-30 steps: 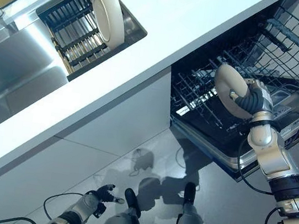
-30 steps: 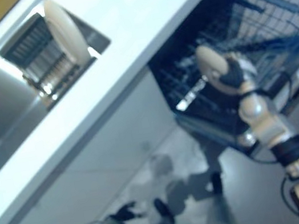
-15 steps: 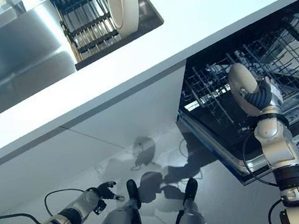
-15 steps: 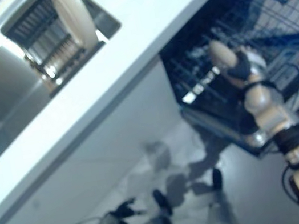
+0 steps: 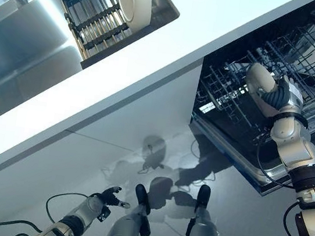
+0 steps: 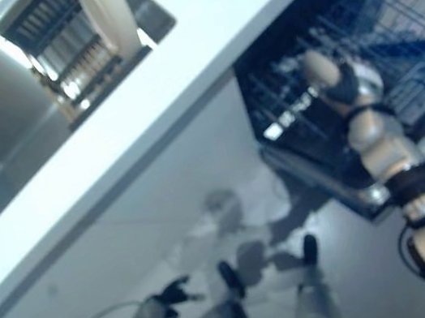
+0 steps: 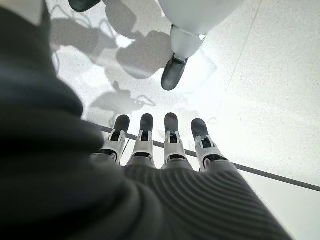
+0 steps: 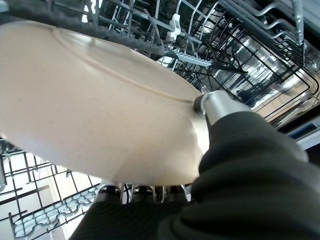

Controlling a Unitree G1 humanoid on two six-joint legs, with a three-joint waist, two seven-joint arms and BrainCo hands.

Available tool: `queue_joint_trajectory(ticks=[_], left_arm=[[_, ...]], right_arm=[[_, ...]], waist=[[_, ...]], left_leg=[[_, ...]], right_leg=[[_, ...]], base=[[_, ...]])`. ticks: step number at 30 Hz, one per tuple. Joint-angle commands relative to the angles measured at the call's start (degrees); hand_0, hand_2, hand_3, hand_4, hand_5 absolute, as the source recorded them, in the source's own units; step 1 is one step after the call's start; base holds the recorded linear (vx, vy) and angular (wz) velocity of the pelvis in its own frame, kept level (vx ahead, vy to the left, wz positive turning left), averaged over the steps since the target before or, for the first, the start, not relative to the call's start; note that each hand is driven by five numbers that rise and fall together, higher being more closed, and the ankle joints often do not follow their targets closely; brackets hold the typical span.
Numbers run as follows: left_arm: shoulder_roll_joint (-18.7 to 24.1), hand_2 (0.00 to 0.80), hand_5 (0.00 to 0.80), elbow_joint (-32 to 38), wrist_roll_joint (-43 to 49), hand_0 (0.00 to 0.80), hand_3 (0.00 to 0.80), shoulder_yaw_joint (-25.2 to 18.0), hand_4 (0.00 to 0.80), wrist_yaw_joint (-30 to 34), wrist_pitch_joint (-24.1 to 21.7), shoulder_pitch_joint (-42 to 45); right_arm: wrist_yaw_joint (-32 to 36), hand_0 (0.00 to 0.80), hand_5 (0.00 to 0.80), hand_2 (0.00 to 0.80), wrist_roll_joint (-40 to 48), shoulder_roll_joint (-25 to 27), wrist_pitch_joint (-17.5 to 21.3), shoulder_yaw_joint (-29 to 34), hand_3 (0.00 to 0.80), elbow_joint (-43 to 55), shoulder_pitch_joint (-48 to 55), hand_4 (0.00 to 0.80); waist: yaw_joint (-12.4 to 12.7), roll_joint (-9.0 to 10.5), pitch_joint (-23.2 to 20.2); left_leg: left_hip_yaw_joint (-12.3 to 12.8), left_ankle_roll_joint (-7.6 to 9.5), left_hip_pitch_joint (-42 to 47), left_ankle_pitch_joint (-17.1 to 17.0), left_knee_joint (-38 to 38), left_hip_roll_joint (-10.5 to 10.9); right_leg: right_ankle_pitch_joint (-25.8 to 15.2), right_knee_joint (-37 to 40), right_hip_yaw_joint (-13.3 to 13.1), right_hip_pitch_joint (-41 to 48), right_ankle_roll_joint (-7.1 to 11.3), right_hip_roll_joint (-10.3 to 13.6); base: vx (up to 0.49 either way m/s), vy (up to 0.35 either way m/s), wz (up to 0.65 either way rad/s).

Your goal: Take plates into dishwasher

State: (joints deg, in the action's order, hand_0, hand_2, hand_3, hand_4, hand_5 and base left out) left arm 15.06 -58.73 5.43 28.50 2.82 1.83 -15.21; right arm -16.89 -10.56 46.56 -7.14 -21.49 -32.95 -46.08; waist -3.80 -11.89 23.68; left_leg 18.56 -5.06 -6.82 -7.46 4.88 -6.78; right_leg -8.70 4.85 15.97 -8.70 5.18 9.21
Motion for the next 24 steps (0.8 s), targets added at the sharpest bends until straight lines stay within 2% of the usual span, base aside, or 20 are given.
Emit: queue_joint_trajectory(ticks=[1, 11, 24], left_arm=[[2.6, 0.0, 0.0, 0.3, -1.0, 0.0, 0.0, 4.3, 0.0, 0.5, -0.4, -2.4], [3.2, 0.0, 0.0, 1.1, -1.4, 0.0, 0.0, 4.4, 0.0, 0.6, 0.1, -2.6], [2.8, 0.0, 0.0, 1.0, -1.5, 0.0, 0.0, 4.7, 0.0, 0.7, 0.2, -3.7]], right_arm=[[0.6, 0.8, 0.8, 0.8, -0.6, 2.3, 0.7, -4.6, 0.8, -2.1, -8.3, 0.8], [2.7, 0.8, 0.8, 0.8, -0.4, 1.0, -0.5, -6.2, 0.8, -4.9, -7.7, 0.8], [3.3, 0.8, 0.8, 0.8, 2.1, -4.9, -1.4, -6.3, 0.8, -8.7, -5.7, 0.8]], waist=[[0.9, 1.74, 0.6], [1.6, 2.08, 1.1], [2.1, 2.2, 1.7]], left_leg=[[-0.9, -2.68, -1.7, 0.0, 0.1, 0.1], [-0.9, -2.46, -2.1, -0.2, 0.1, 0.2], [-1.2, -2.35, -2.2, -0.4, 0.1, 0.4]], right_leg=[[6.6, -8.4, -0.3, -4.5, 0.29, 0.6], [6.2, -8.0, 0.3, -4.2, 0.46, 0.8], [5.3, -7.2, 0.5, -3.9, 0.65, 0.7]], base=[[0.0, 0.0, 0.0], [-0.005, -0.001, 0.01], [-0.004, 0.001, 0.03]])
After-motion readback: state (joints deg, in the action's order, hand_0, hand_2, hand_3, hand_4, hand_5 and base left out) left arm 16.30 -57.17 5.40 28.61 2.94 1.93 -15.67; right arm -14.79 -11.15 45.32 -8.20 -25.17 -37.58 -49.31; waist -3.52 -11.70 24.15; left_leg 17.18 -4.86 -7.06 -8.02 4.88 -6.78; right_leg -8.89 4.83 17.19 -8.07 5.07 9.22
